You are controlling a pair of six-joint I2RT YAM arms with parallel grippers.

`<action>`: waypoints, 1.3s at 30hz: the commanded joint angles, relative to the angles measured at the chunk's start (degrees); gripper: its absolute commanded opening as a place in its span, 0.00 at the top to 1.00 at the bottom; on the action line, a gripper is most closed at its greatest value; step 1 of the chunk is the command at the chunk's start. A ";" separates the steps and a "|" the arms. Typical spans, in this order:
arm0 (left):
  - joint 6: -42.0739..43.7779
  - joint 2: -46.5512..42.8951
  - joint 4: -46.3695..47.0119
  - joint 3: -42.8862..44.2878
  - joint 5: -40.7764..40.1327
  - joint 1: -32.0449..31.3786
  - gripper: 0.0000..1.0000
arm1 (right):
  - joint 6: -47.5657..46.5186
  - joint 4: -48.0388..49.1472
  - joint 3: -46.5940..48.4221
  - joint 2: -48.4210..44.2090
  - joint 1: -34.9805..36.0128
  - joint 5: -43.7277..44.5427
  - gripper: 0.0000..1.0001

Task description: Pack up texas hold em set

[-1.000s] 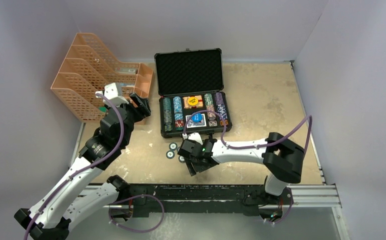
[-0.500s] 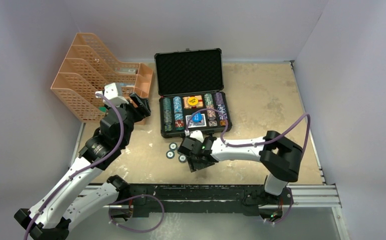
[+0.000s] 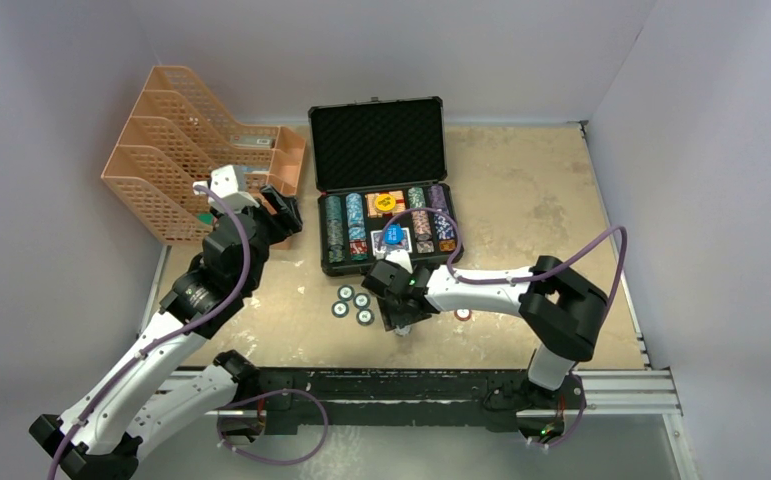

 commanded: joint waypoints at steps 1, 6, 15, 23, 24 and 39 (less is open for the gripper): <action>1.65 -0.12 2.33 -0.24 -0.94 0.29 0.34 | -4.10 0.20 -1.56 0.39 0.31 -4.01 0.40; 1.51 0.06 2.30 -0.19 -0.96 0.30 0.34 | -6.03 0.00 -1.71 1.07 0.87 -5.90 0.35; 1.53 0.22 2.14 -0.26 -1.25 0.24 0.34 | -5.49 -2.15 -0.39 3.11 1.57 -6.12 0.56; 1.48 0.23 1.95 -0.16 -1.59 0.25 0.34 | -1.83 -4.70 2.82 -0.17 1.62 -1.68 0.58; 1.34 0.24 1.98 -0.17 -1.60 0.27 0.34 | -1.56 -4.90 3.64 -1.23 1.58 -0.77 0.58; 1.33 0.34 1.79 -0.16 -1.78 0.24 0.34 | -0.41 -1.79 8.86 -0.21 -2.80 3.60 0.55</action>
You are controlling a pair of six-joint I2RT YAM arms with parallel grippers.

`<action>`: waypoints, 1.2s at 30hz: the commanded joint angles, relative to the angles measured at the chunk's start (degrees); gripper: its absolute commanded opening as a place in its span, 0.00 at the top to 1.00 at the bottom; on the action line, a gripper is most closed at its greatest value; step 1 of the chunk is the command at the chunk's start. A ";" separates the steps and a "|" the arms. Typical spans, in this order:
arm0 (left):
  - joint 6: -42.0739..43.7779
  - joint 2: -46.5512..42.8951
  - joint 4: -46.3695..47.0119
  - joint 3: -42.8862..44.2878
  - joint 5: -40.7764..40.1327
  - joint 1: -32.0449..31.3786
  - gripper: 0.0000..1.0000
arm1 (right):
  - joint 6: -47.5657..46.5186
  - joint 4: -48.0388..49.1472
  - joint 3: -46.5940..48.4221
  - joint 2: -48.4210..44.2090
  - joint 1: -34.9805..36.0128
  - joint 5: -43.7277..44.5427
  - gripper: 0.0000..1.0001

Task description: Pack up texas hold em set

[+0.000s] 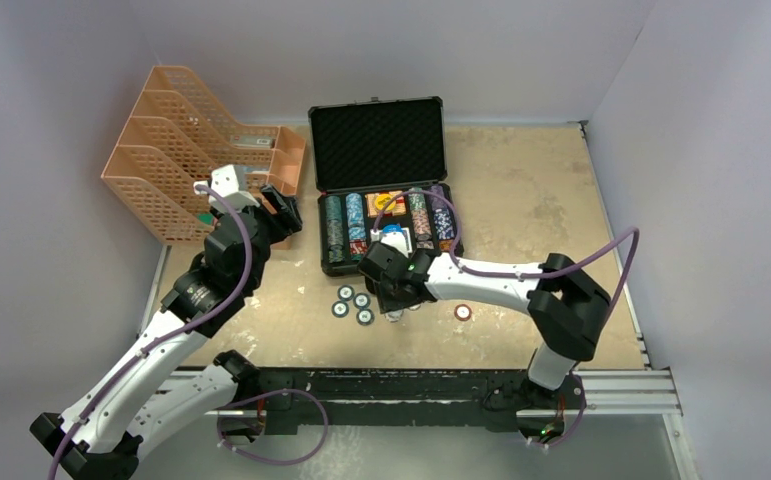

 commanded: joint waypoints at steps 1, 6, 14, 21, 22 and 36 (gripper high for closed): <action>1.29 -0.04 1.80 -0.12 -0.86 0.29 0.34 | 0.57 1.18 2.73 0.83 -1.46 2.74 0.55; 1.42 -0.01 1.79 -0.12 -1.03 0.24 0.34 | -1.97 3.23 2.41 2.04 -1.79 -0.19 0.55; 1.42 0.74 1.86 -0.06 -1.12 0.24 0.34 | -4.15 5.18 1.02 3.14 -1.86 -3.79 0.53; 1.51 0.79 1.94 -0.04 -1.37 0.27 0.34 | -3.33 1.23 2.22 5.60 -1.92 -2.44 0.52; 1.51 0.73 1.93 -0.04 -1.33 0.24 0.34 | -3.12 0.96 2.34 5.56 -1.92 -2.11 0.52; 1.51 0.29 1.73 -0.01 -1.47 0.25 0.34 | 2.07 -0.19 1.51 0.13 -3.92 1.07 0.37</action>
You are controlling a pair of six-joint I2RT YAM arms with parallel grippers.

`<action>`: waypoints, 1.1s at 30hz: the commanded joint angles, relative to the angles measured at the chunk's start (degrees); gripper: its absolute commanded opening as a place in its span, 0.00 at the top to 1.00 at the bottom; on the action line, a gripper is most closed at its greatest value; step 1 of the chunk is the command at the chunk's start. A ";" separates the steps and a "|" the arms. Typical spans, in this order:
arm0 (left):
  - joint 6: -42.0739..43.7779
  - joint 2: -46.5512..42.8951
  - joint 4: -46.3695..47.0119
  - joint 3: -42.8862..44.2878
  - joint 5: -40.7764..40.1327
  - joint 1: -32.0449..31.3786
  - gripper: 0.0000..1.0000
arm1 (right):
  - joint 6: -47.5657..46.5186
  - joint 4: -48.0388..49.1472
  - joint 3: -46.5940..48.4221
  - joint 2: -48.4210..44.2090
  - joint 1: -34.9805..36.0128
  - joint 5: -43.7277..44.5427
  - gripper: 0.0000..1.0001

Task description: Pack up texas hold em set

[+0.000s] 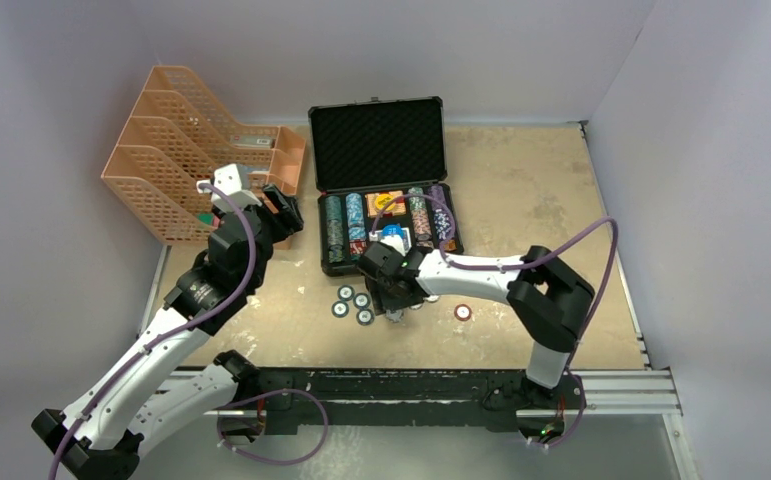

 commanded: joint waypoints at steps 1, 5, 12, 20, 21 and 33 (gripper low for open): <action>1.51 -0.74 1.77 -0.06 -0.84 0.29 0.34 | 5.20 -2.25 -0.31 -6.36 -2.28 4.35 0.38; 1.46 -0.89 1.67 -0.04 -0.93 0.24 0.34 | 9.71 -2.63 -3.56 -10.74 -5.40 6.76 0.40; 1.42 -0.72 1.75 -0.11 -0.66 0.29 0.34 | 11.11 -0.79 -8.06 -11.69 -8.27 4.66 0.39; 1.34 -0.71 1.77 -0.09 -0.75 0.27 0.34 | 9.88 2.01 -8.97 -9.73 -8.27 1.86 0.40; 1.32 -0.66 1.66 -0.09 -0.75 0.26 0.34 | 9.71 2.11 -9.00 -9.56 -8.27 1.66 0.40; 1.52 -0.46 1.57 0.06 -0.75 0.29 0.34 | 8.26 1.50 -7.58 -5.73 -8.18 1.26 0.44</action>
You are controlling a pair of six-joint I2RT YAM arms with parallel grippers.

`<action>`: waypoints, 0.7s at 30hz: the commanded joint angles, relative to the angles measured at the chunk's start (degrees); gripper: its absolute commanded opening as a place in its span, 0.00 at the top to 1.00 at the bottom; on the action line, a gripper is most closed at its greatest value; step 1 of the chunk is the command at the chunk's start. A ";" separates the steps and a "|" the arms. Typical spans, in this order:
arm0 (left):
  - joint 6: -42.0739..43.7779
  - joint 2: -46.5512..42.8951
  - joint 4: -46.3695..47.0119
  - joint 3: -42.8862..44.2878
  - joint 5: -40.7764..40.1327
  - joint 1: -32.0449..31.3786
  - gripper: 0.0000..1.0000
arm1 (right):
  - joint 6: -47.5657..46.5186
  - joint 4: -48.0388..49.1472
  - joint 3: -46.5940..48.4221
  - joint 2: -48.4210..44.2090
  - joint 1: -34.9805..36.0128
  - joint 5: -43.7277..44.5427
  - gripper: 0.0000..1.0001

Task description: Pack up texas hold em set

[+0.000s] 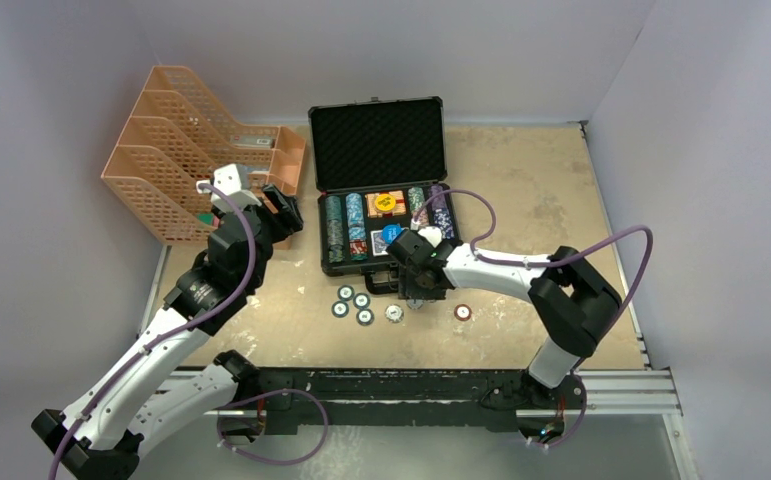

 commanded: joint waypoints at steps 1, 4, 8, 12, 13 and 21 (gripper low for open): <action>1.51 -0.39 1.62 0.08 -0.64 0.27 0.34 | -0.31 -0.59 0.71 1.07 0.38 -0.39 0.45; 1.51 -0.43 1.46 0.16 -0.64 0.30 0.34 | -0.25 -1.25 1.12 1.73 0.75 -0.20 0.51; 1.42 -0.47 1.53 0.13 -0.75 0.24 0.34 | 0.37 -3.79 2.99 2.85 2.22 1.79 0.52; 1.42 -0.47 1.52 0.15 -0.73 0.25 0.34 | 1.36 -6.10 4.36 2.75 3.33 3.29 0.50; 1.44 -0.43 1.48 0.17 -0.73 0.29 0.34 | 2.42 -7.32 4.91 2.50 3.74 4.89 0.50; 1.51 -0.51 1.69 0.12 -0.11 0.29 0.34 | 5.75 -10.50 5.96 0.26 4.78 8.60 0.45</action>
